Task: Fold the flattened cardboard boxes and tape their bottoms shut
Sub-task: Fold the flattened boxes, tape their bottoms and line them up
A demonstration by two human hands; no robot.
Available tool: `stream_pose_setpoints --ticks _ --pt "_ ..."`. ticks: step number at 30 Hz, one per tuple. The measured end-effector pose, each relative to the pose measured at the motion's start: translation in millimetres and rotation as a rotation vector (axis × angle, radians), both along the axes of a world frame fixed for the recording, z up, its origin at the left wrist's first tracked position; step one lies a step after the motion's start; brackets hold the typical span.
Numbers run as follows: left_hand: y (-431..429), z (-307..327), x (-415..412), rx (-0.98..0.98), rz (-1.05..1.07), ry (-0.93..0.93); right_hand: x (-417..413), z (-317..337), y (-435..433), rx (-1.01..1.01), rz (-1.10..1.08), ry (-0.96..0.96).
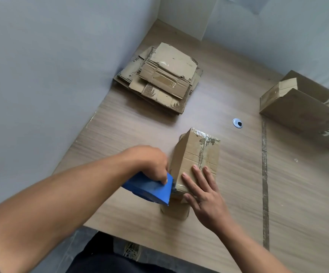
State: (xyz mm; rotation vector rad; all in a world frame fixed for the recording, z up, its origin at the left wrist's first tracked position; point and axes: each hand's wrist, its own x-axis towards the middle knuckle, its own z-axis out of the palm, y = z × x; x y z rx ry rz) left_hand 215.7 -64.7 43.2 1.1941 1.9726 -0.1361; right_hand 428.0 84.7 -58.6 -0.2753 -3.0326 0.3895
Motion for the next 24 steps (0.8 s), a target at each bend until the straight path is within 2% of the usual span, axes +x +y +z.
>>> stream_pose_setpoints --ticks 6,11,16,21,24 --pt "21.4 17.2 33.3 0.013 -0.085 0.314 1.4 -0.5 -1.0 -0.011 -0.004 -0.005" --pt "15.6 -3.0 51.1 0.079 -0.131 0.419 -2.0 4.5 -5.2 0.028 -0.008 0.004" --pt "-31.5 -41.9 36.6 0.127 0.177 0.332 -3.1 10.0 -20.4 -0.001 -0.110 0.009" --pt "-77.1 -96.2 22.4 0.363 0.298 0.542 -11.7 10.7 -30.9 0.002 -0.201 0.047" --pt "-90.1 -123.4 19.6 0.418 0.289 0.628 -12.7 9.3 -34.8 0.016 -0.225 0.073"
